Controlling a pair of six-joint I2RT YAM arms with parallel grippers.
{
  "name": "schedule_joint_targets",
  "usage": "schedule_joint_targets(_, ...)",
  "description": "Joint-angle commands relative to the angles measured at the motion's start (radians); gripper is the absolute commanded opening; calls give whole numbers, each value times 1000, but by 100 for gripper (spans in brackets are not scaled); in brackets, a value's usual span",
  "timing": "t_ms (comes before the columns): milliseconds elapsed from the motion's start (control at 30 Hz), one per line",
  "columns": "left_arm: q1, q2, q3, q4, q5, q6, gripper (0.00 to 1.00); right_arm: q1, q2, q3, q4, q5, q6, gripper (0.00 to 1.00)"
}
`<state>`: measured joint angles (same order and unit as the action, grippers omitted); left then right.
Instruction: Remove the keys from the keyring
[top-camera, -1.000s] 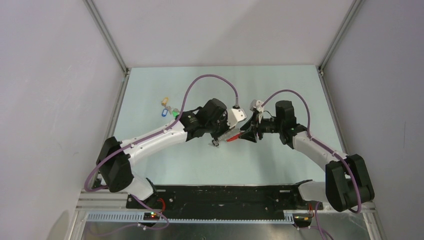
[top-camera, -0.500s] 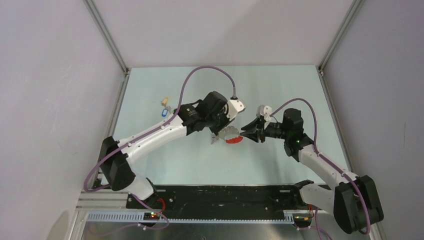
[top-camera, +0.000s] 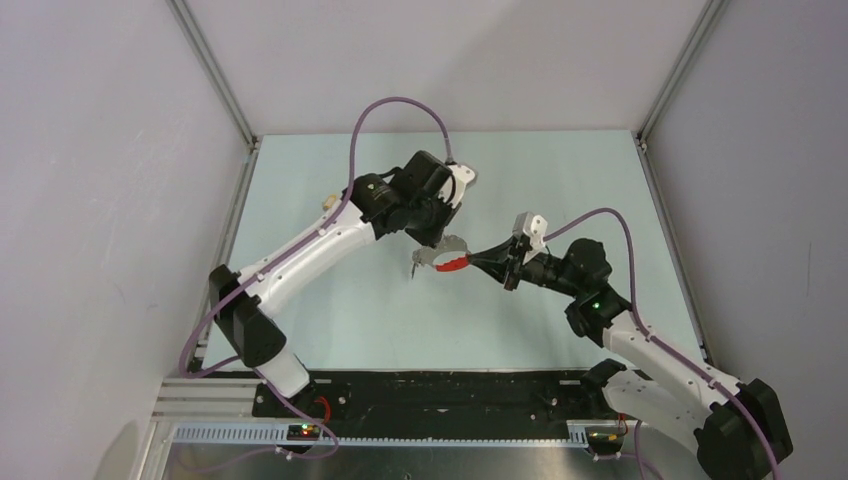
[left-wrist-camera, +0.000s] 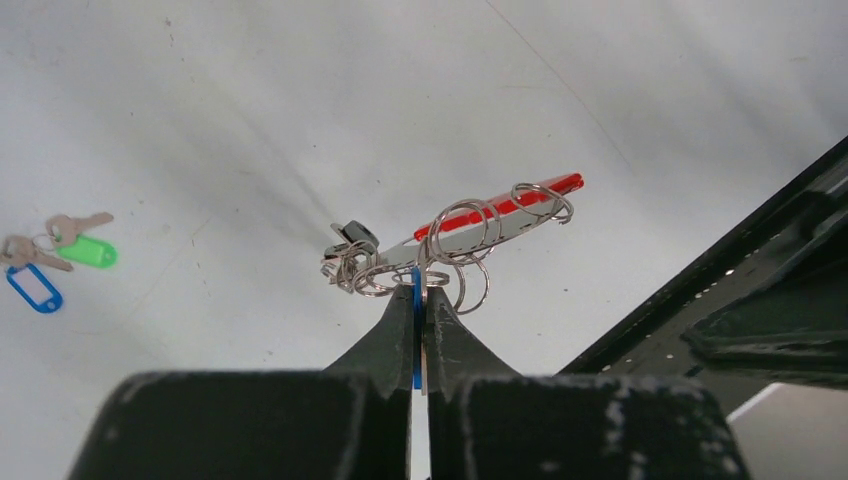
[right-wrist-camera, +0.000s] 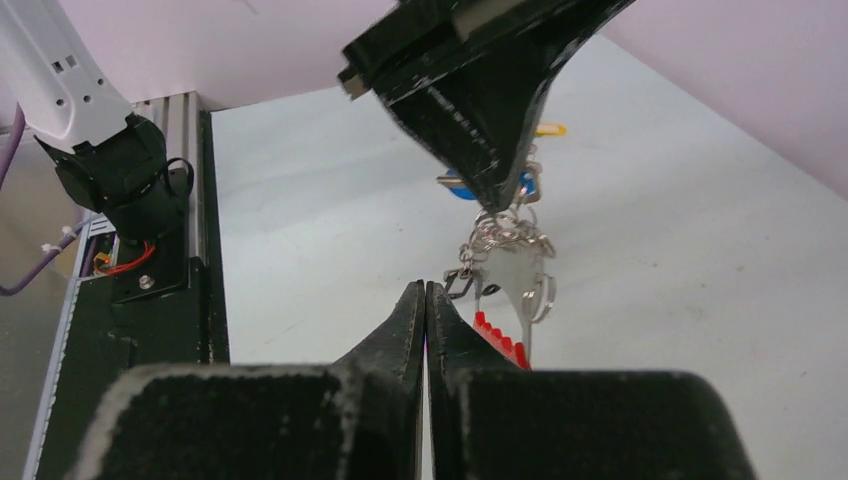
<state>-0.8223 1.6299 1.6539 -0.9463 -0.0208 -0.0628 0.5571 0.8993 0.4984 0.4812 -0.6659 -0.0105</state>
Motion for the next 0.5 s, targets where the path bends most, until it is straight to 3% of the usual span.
schedule_joint_targets(0,16,7,104,-64,9,-113,0,56,-11,45,-33,62,-50,0)
schedule_joint_targets(167,25,8,143,-108,67,-174,0,118,59,45,-14,71,-174,19)
schedule_joint_targets(367,45,-12,154,-142,151,-225,0,258,172,45,83,286,-315,44)
schedule_joint_targets(400,47,-15,151,-143,161,-229,0,266,196,44,105,302,-322,53)
schedule_joint_targets(467,52,-27,143,-146,187,-237,0,285,231,42,162,311,-344,56)
